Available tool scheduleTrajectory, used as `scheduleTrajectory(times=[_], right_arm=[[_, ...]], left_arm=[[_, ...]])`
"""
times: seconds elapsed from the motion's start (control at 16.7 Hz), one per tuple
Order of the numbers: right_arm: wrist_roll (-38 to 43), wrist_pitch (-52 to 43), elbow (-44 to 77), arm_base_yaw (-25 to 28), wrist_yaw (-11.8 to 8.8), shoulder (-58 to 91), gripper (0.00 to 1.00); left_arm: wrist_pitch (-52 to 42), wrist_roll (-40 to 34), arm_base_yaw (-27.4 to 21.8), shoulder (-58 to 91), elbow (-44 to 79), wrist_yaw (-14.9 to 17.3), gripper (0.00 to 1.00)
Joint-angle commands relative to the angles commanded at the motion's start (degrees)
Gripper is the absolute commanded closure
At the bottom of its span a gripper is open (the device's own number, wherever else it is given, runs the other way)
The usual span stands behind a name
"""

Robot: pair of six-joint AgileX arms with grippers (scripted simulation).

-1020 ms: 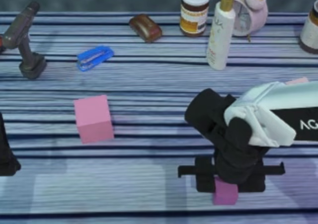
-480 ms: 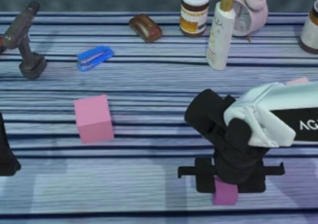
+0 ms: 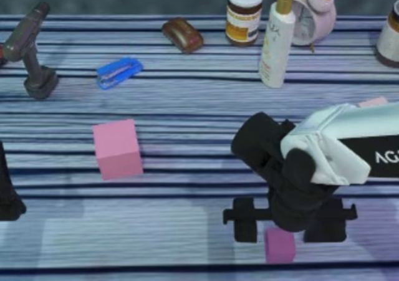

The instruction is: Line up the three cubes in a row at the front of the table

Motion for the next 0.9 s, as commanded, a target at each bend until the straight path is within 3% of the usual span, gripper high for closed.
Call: scheduleTrajectory(times=[0.6, 0.9], right_arm=[[0.10, -0.98, 0.73, 0.04, 0.00, -0.44, 0.00], [0.29, -12.08, 6.06, 0.50, -0.05, -5.18, 0.00]], left_arm=[[0.00, 0.00, 0.00, 0.00, 0.00, 0.00, 0.00], [0.00, 0.00, 0.00, 0.00, 0.00, 0.00, 0.00]])
